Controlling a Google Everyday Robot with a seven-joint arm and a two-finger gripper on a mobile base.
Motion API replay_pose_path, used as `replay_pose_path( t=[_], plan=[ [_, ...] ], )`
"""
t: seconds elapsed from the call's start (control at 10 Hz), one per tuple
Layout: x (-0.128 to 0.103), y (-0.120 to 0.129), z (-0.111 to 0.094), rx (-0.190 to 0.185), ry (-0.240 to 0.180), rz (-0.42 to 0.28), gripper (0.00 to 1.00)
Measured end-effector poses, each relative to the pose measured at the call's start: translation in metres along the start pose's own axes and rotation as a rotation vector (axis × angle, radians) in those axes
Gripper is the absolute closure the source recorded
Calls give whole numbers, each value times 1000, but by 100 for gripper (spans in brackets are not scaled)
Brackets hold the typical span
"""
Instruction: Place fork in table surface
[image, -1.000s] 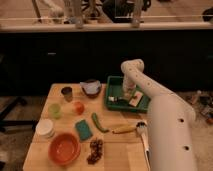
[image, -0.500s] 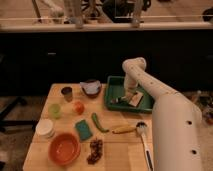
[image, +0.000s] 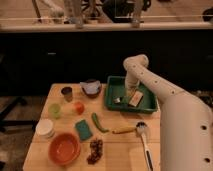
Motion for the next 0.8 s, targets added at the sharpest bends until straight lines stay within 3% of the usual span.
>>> replay_pose_path(
  t=[0.8],
  plan=[
    [-8, 7, -40, 76, -29, -44, 100]
  ],
)
